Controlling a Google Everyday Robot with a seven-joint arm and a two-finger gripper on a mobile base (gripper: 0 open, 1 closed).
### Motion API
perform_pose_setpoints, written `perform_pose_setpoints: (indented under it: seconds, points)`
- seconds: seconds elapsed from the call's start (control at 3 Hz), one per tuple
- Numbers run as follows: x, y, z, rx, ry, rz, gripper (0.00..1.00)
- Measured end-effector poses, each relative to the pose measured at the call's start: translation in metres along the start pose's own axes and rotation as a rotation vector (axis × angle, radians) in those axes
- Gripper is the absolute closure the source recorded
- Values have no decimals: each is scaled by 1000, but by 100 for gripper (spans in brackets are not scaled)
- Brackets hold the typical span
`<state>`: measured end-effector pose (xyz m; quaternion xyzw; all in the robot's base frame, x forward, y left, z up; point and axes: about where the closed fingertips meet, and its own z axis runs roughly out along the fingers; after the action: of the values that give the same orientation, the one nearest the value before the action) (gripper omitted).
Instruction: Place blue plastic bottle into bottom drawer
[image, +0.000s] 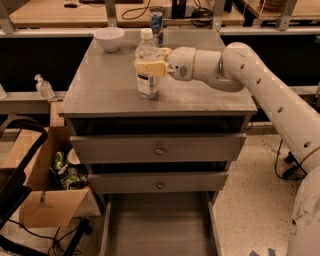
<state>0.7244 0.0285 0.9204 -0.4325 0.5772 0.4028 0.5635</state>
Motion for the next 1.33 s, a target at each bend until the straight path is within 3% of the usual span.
perform_pose_setpoints:
  seconds: [0.33, 0.67, 1.0, 1.33]
  points:
    - [-4, -1, 3, -4, 3, -2, 100]
    - [-31, 1, 10, -16, 17, -34, 100]
    - [-60, 20, 0, -31, 20, -81, 100]
    - [-71, 76, -34, -45, 8, -127, 100]
